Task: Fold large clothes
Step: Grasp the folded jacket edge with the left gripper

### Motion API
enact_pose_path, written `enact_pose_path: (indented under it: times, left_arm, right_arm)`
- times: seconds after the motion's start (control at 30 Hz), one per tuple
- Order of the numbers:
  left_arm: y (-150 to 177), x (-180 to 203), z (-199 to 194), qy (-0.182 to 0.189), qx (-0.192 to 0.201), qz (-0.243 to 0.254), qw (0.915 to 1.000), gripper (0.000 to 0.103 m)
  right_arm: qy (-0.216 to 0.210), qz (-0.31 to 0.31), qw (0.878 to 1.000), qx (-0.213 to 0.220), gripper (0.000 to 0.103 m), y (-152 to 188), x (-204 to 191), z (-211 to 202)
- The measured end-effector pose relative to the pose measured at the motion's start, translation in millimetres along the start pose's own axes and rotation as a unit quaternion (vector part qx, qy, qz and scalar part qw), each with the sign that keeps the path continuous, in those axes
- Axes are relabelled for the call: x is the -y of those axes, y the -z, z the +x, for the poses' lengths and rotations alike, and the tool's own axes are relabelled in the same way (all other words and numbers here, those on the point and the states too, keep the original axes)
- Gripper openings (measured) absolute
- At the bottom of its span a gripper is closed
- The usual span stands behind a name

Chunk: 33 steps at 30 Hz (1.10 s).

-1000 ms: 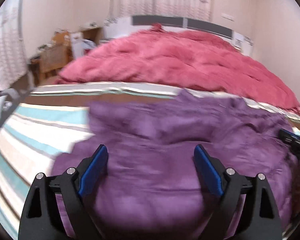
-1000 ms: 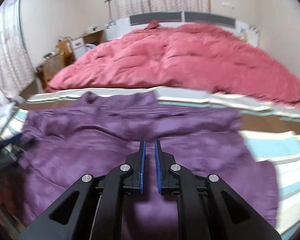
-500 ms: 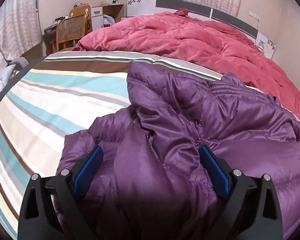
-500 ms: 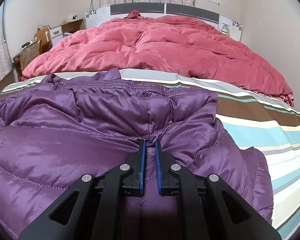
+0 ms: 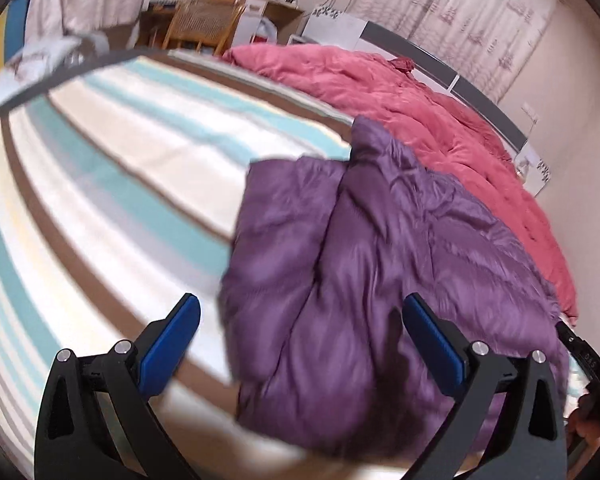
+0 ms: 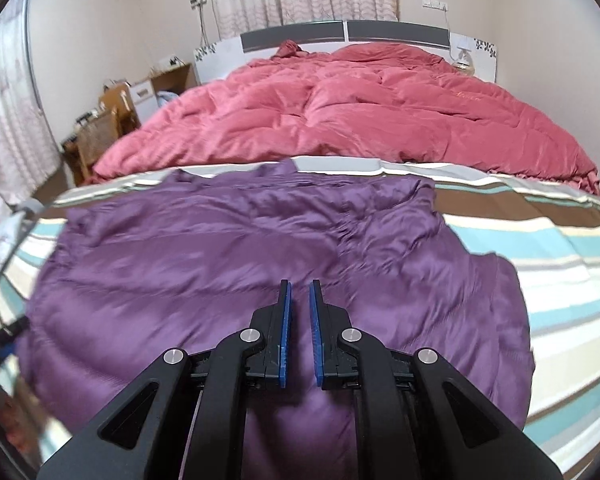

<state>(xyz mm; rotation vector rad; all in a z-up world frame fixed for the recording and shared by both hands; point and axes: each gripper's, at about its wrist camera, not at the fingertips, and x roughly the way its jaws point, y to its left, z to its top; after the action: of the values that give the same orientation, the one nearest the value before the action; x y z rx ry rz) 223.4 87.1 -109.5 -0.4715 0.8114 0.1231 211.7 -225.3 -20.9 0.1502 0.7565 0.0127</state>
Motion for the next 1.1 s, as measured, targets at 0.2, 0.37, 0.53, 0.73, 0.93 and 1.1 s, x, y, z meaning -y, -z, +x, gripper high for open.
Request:
enact_pose_path:
  times: [0.2, 0.37, 0.53, 0.73, 0.93, 1.1]
  left_arm:
    - [23.3, 0.2, -7.5, 0.043, -0.022, -0.003, 0.9988, 0.101]
    - [30.8, 8.3, -7.1, 0.082, -0.032, -0.002, 0.9961, 0.1]
    - [27.8, 7.9, -0.4, 0.095, -0.035, -0.031, 0.9944, 0.086]
    - [32.0, 5.0, 3.2, 0.111, -0.031, -0.063, 0.9913, 0.074]
    - [37.4, 5.5, 6.2, 0.116, -0.018, -0.073, 0.9904, 0.08]
    - [48.1, 13.2, -0.1, 0.111, -0.011, -0.074, 0.991, 0.081]
  right_arm:
    - [-0.03, -0.009, 1.0, -0.005, 0.009, 16.7, -21.3, -23.5]
    - [-0.043, -0.017, 0.999, -0.007, 0.009, 25.8, -34.6, -33.9]
    - [-0.044, -0.021, 0.999, -0.009, 0.009, 27.2, -41.5, -36.0]
    - [-0.041, -0.029, 0.999, -0.018, 0.009, 27.8, -48.0, -28.7]
    - [-0.038, -0.035, 0.998, -0.025, 0.009, 30.8, -52.0, -20.9]
    - [-0.04, -0.032, 0.998, -0.029, 0.009, 32.7, -48.8, -17.6]
